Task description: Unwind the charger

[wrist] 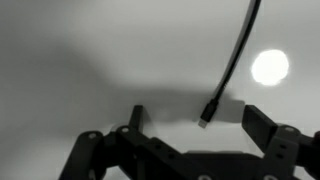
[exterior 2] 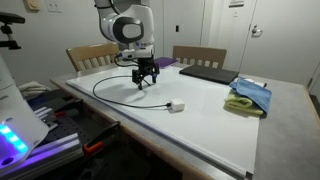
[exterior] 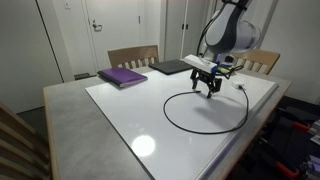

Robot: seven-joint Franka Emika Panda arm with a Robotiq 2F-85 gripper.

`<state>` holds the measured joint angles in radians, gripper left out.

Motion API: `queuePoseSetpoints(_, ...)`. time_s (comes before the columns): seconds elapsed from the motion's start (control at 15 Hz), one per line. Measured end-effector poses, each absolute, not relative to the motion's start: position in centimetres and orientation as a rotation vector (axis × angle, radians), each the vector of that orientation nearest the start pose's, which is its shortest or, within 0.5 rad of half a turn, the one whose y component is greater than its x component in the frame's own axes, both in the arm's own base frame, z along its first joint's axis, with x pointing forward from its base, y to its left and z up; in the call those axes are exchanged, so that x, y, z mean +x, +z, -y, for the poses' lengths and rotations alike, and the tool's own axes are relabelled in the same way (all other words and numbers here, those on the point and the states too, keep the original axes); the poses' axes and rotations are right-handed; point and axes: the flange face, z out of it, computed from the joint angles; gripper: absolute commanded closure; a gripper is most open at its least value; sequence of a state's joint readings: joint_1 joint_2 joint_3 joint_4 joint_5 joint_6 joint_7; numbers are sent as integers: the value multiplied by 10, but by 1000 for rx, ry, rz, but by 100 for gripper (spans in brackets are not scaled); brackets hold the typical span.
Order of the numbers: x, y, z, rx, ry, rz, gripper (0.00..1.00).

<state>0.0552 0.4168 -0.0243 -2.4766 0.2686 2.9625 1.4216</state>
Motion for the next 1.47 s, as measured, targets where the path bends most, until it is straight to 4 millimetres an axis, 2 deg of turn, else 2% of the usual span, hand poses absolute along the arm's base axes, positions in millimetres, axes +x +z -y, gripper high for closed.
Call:
queuePoseSetpoints(0.07,474,135,5,-2079,-12,-2255,0)
queuePoseSetpoints(0.13,477,134,6,-2082,9,-2263,24)
queuePoseSetpoints(0.2,479,133,6,-2085,30,-2272,26)
queuePoseSetpoints(0.33,485,136,7,-2078,48,-2287,37)
queuePoseSetpoints(0.67,497,144,5,-2036,24,-2319,73)
queuePoseSetpoints(0.93,504,147,-2,-2104,22,-2281,99)
queuePoseSetpoints(1.27,527,148,-20,-2300,0,-2156,98)
queuePoseSetpoints(1.47,557,149,-52,-2477,-33,-1992,98)
